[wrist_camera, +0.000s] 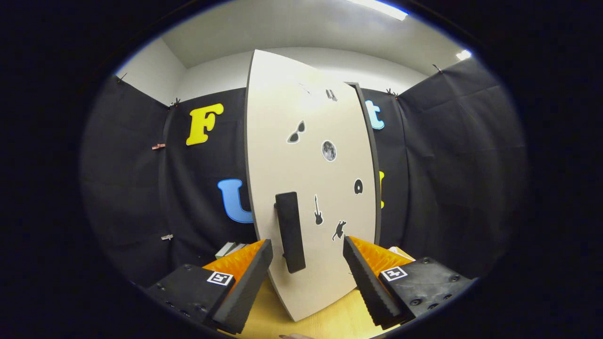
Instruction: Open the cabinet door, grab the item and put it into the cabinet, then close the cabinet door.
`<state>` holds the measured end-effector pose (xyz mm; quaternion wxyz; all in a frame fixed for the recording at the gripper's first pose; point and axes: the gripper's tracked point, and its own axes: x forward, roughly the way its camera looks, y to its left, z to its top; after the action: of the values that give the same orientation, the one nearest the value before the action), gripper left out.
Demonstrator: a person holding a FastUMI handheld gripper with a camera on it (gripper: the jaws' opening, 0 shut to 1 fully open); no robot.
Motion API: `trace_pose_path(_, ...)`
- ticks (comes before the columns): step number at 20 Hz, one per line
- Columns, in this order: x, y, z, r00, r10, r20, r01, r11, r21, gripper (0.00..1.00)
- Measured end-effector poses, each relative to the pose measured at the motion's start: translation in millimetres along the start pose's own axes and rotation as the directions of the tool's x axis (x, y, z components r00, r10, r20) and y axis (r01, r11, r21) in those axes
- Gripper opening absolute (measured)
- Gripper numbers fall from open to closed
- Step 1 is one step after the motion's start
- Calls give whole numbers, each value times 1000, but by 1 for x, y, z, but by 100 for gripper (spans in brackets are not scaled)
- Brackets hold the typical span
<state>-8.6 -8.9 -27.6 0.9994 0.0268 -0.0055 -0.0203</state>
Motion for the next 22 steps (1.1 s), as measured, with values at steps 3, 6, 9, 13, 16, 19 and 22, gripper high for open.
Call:
trace_pose_path(3,0,13,-4,1000,12,-18,-13,1000,-2,98)
trace_pose_path(6,1,16,-3,999,29,-27,-30,999,-15,98)
trace_pose_path(9,4,14,3,998,58,-24,-59,998,-22,98)
trace_pose_path(13,10,4,2,996,80,-39,-81,996,-44,98)
trace_pose_path(16,13,2,6,995,95,-35,-96,994,-52,98)
trace_pose_path(19,13,-3,10,995,98,-26,-99,993,-66,98)
trace_pose_path(22,13,-8,14,995,97,-13,-97,993,-66,98)
